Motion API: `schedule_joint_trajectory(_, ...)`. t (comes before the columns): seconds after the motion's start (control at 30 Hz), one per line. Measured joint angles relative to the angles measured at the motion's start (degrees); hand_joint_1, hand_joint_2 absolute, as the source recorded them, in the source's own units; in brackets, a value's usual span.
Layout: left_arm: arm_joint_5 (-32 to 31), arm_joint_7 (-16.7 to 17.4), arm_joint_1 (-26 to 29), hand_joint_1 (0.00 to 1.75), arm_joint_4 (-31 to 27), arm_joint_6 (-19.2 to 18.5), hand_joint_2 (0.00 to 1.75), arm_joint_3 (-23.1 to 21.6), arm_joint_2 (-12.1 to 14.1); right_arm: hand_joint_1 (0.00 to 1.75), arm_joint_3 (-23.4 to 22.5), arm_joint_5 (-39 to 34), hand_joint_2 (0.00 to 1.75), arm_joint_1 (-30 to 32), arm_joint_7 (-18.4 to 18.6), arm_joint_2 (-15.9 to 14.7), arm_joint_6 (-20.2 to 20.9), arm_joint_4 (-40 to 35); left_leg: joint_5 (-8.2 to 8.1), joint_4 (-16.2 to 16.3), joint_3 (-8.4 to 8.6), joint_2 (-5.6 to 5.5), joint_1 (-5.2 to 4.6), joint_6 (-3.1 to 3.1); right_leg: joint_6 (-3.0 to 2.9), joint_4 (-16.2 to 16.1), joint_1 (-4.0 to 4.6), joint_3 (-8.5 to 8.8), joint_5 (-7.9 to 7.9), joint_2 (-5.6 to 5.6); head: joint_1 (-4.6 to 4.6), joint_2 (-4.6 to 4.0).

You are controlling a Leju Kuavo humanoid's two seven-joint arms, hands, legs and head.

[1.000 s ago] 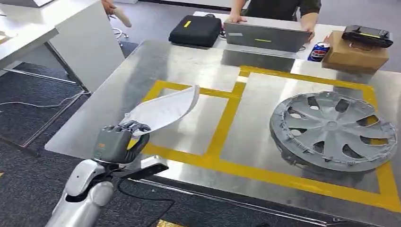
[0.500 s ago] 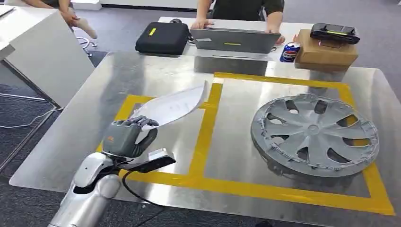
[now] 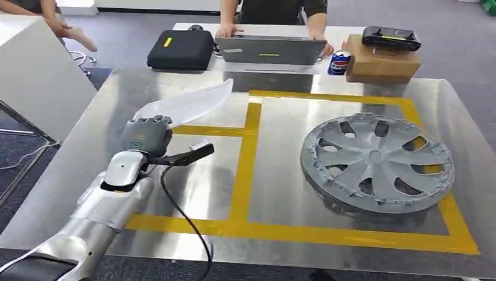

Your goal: Take the parts from the cabinet and place them on the table.

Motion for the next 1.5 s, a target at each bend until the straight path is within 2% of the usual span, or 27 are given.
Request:
schedule_joint_trajectory(0.03, 0.0, 0.2, -0.3, 1.75, 1.0, 0.1, 1.75, 0.0, 0.4, 0.00, 0.0, 0.1, 0.00, 0.1, 0.0, 0.0, 0.0, 0.0, 0.08, 0.0, 0.02, -0.02, -0.05, 0.12, -0.40, -0.1, 0.09, 0.06, 0.37, 0.03, -0.07, 0.00)
schedule_joint_trajectory(0.13, 0.0, 1.6, -0.8, 1.75, 3.2, 0.4, 1.75, 0.0, 1.5, 0.00, 0.0, 0.2, 0.00, 0.1, 0.0, 0.0, 0.0, 0.0, 0.19, 0.0, 0.01, -0.11, -0.17, 0.46, -0.01, -0.5, 0.05, 0.37, 0.58, -0.15, -0.04, 0.00)
schedule_joint_trajectory(0.2, 0.0, 2.8, -1.2, 1.75, 4.6, 0.6, 1.75, 0.0, 2.5, 0.00, 0.0, 0.5, 0.00, 0.1, 0.0, 0.0, 0.0, 0.0, 0.16, 0.0, 0.00, -0.11, -0.24, 0.60, 0.91, -0.8, -0.06, 0.50, 0.71, -0.15, -0.07, 0.00)
schedule_joint_trajectory(0.23, 0.0, 3.3, -1.5, 1.75, 5.5, 0.7, 1.75, 0.0, 3.2, 0.00, 0.0, 0.6, 0.00, 0.1, 0.0, 0.0, 0.0, 0.0, 0.19, 0.0, -0.03, -0.11, -0.26, 0.75, 1.68, -0.9, -0.12, 0.53, 0.72, -0.14, -0.04, 0.00)
schedule_joint_trajectory(0.37, 0.0, 4.0, -2.3, 1.75, 8.2, 0.8, 1.75, 0.0, 5.3, 0.00, 0.0, 0.7, 0.00, 0.2, 0.1, 0.0, 0.0, 0.0, 0.23, 0.0, -0.06, -0.11, -0.31, 0.83, 2.44, -1.1, -0.21, 0.53, 0.78, -0.14, -0.09, 0.00)
schedule_joint_trajectory(0.53, 0.0, 1.6, -2.2, 1.75, 10.9, 1.5, 1.75, 0.1, 7.9, 0.00, 0.0, 0.8, 0.00, 0.5, 0.3, 0.0, -0.1, 0.0, 0.30, 0.0, -0.04, -0.10, -0.21, 0.87, 2.47, -1.0, -0.15, 0.46, 0.78, -0.14, -0.09, 0.00)
schedule_joint_trajectory(0.7, 0.0, 1.2, -1.9, 1.75, 12.1, 1.7, 1.75, 0.1, 9.0, 0.00, -0.1, 0.8, 0.00, 0.9, 0.3, 0.0, -0.1, 0.0, 0.36, 0.0, -0.05, -0.11, -0.11, 0.79, 2.45, -0.9, -0.06, 0.36, 0.78, -0.13, -0.09, 0.00)
schedule_joint_trajectory(1.5, 0.0, 0.8, -1.9, 1.75, 13.9, 1.5, 1.75, 0.0, 9.4, 0.00, -0.2, 0.8, 0.00, 0.9, 0.2, 0.0, -0.1, 0.0, 0.44, 0.0, -0.07, -0.11, -0.05, 0.69, 2.39, -0.8, -0.01, 0.33, 0.82, -0.13, -0.09, 0.00)
